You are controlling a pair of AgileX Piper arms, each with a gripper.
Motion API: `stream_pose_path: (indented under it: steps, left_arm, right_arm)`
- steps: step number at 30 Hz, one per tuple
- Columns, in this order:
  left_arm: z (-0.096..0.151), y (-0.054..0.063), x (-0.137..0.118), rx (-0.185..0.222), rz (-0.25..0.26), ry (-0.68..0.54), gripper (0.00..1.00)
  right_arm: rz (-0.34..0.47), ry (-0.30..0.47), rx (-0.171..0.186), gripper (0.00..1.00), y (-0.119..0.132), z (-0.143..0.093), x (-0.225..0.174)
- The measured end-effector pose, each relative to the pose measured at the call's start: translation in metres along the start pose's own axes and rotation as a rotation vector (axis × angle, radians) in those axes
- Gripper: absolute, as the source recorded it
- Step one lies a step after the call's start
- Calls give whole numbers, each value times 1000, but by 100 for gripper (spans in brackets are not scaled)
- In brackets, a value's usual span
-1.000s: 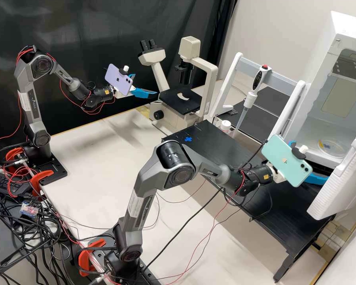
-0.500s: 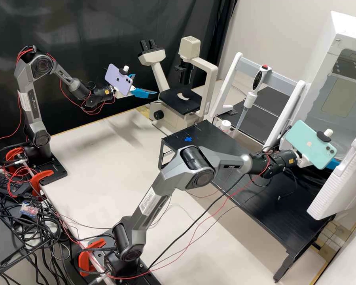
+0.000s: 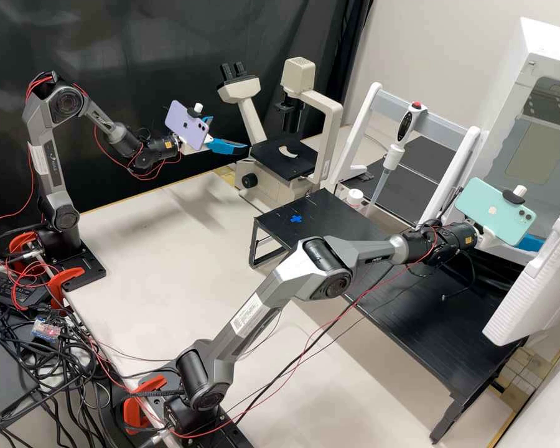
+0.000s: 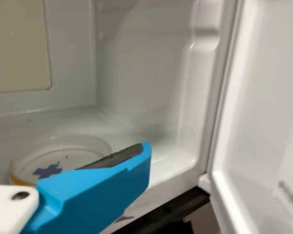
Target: Move the petri dish to the microscope
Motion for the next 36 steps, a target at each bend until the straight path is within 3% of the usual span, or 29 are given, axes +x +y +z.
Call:
stream_pose_path:
  steps: [10, 16, 17, 23, 36]
  left_arm:
    - [0, 0, 0, 0, 0, 0, 100]
    - [0, 0, 0, 0, 0, 0, 100]
    - [0, 0, 0, 0, 0, 0, 100]
    - [0, 0, 0, 0, 0, 0, 100]
    - [0, 0, 0, 0, 0, 0, 100]
  right_arm:
    - [-47, -23, 2, 100, -19, 13, 13]
    - [-56, -20, 23, 100, -22, 14, 14]
    - [-55, -18, 24, 0, -22, 14, 14]
    - [-55, -16, 42, 0, -25, 17, 17]
    - [-51, -20, 43, 0, -23, 19, 17]
